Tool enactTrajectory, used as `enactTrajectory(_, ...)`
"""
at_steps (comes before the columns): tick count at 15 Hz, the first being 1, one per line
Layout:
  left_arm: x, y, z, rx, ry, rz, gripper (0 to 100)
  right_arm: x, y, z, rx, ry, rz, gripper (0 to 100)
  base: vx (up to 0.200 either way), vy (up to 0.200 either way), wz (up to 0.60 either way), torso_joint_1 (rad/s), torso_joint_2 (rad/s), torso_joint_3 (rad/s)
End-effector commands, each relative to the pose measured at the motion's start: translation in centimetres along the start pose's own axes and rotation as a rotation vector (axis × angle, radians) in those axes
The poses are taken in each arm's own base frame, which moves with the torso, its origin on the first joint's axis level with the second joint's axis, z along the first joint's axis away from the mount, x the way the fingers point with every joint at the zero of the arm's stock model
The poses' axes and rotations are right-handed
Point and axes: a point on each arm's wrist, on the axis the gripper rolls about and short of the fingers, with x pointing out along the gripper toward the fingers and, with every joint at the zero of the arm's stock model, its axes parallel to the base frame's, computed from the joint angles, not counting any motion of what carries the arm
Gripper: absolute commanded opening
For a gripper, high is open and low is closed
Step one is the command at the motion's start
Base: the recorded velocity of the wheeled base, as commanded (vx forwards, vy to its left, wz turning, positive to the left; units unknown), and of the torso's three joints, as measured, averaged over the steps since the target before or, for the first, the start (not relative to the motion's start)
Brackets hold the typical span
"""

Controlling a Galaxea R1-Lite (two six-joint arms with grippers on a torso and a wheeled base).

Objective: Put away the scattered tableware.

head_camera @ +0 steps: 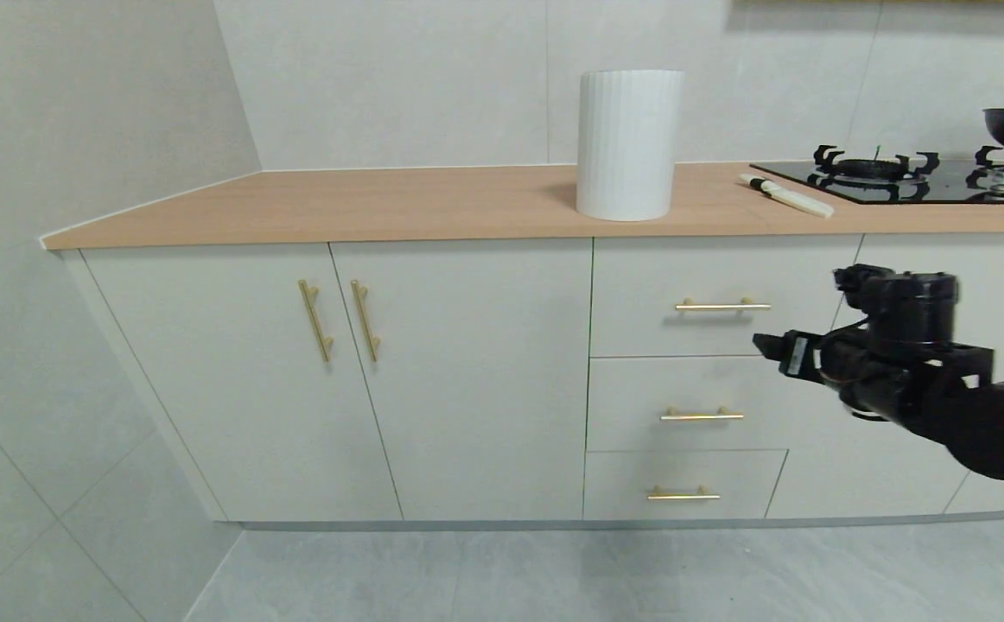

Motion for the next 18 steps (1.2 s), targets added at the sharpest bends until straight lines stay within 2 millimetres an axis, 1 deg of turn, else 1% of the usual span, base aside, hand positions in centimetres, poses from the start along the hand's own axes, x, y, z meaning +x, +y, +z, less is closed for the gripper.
enactTrajectory(1, 0.0, 0.0, 0.0, 0.000, 0.001, 0.001, 100, -9.7, -2.1, 2.9, 0.007, -0.154, 0.027, 100, 0.000, 0.000, 0.00, 0.000, 0.00, 0.000)
enactTrajectory(2, 0.0, 0.0, 0.0, 0.000, 0.000, 0.001, 100, -13.8, -3.5, 2.6, -0.017, -0.205, 0.033, 100, 0.000, 0.000, 0.00, 0.000, 0.00, 0.000)
enactTrajectory(3, 0.0, 0.0, 0.0, 0.000, 0.001, 0.001, 100, -15.6, -4.2, 1.9, -0.018, -0.218, 0.035, 100, 0.000, 0.000, 0.00, 0.000, 0.00, 0.000)
enactTrajectory(4, 0.0, 0.0, 0.0, 0.000, 0.000, 0.001, 100, -16.7, -4.7, 1.4, -0.022, -0.230, 0.035, 100, 0.000, 0.000, 0.00, 0.000, 0.00, 0.000)
enactTrajectory(5, 0.0, 0.0, 0.0, 0.000, 0.001, 0.001, 100, -19.6, -5.9, 0.1, -0.068, -0.268, 0.033, 100, 0.000, 0.000, 0.00, 0.000, 0.00, 0.000)
enactTrajectory(8, 0.0, 0.0, 0.0, 0.000, 0.000, 0.001, 100, -24.6, -8.4, -2.1, -0.146, -0.377, -0.028, 100, 0.000, 0.000, 0.00, 0.000, 0.00, 0.000)
enactTrajectory(10, 0.0, 0.0, 0.0, 0.000, 0.000, 0.001, 100, -27.8, -9.6, -3.8, -0.168, -0.379, -0.049, 100, 0.000, 0.000, 0.00, 0.000, 0.00, 0.000)
enactTrajectory(11, 0.0, 0.0, 0.0, 0.000, 0.000, 0.001, 100, -28.9, -9.9, -4.4, -0.179, -0.380, -0.053, 100, 0.000, 0.000, 0.00, 0.000, 0.00, 0.000)
enactTrajectory(13, 0.0, 0.0, 0.0, 0.000, 0.000, 0.001, 100, -32.1, -11.3, -7.6, -0.229, -0.358, -0.097, 100, 0.000, 0.000, 0.00, 0.000, 0.00, 0.000)
enactTrajectory(15, 0.0, 0.0, 0.0, 0.000, 0.000, 0.001, 100, -33.1, -11.6, -8.9, -0.218, -0.383, -0.141, 100, 0.000, 0.000, 0.00, 0.000, 0.00, 0.000)
enactTrajectory(18, 0.0, 0.0, 0.0, 0.000, 0.001, 0.001, 100, -34.1, -12.0, -10.9, -0.222, -0.389, -0.148, 100, 0.000, 0.000, 0.00, 0.000, 0.00, 0.000)
